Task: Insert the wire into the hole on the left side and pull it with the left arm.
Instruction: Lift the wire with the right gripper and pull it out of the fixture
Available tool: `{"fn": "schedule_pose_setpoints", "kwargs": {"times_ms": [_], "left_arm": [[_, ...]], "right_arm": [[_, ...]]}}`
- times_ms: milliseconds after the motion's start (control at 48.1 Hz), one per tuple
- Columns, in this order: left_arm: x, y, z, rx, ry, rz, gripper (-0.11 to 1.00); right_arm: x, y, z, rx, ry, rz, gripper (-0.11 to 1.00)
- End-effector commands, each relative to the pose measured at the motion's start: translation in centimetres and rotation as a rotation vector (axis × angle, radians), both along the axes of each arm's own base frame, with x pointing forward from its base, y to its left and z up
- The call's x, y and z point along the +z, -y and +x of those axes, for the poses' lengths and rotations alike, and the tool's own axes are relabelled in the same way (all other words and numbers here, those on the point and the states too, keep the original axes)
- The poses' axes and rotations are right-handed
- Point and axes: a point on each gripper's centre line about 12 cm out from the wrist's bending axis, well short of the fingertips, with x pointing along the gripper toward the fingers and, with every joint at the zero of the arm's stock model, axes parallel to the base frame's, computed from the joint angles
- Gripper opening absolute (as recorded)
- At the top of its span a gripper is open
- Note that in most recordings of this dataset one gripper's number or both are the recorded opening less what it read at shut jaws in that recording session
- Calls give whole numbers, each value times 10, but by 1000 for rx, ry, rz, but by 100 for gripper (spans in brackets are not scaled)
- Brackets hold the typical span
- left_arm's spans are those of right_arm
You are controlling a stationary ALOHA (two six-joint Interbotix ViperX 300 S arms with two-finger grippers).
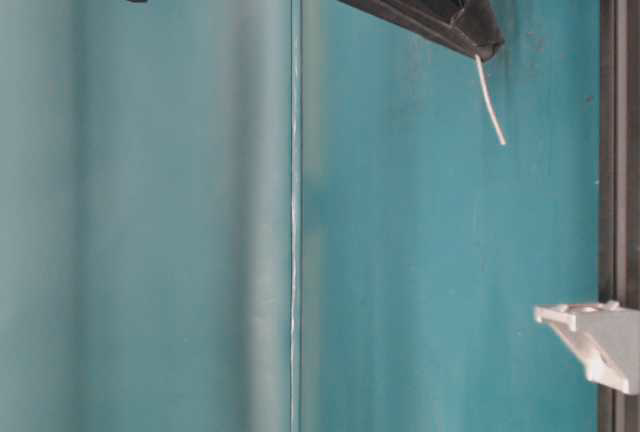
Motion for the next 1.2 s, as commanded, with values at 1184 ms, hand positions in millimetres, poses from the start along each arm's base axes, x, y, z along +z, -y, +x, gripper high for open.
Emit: {"fn": "schedule_pose_setpoints", "kwargs": {"times_ms": [1184], "left_arm": [[26, 3, 23, -2, 20, -67, 60]], "right_arm": [[84, 6, -23, -13, 146, -2, 3]]}}
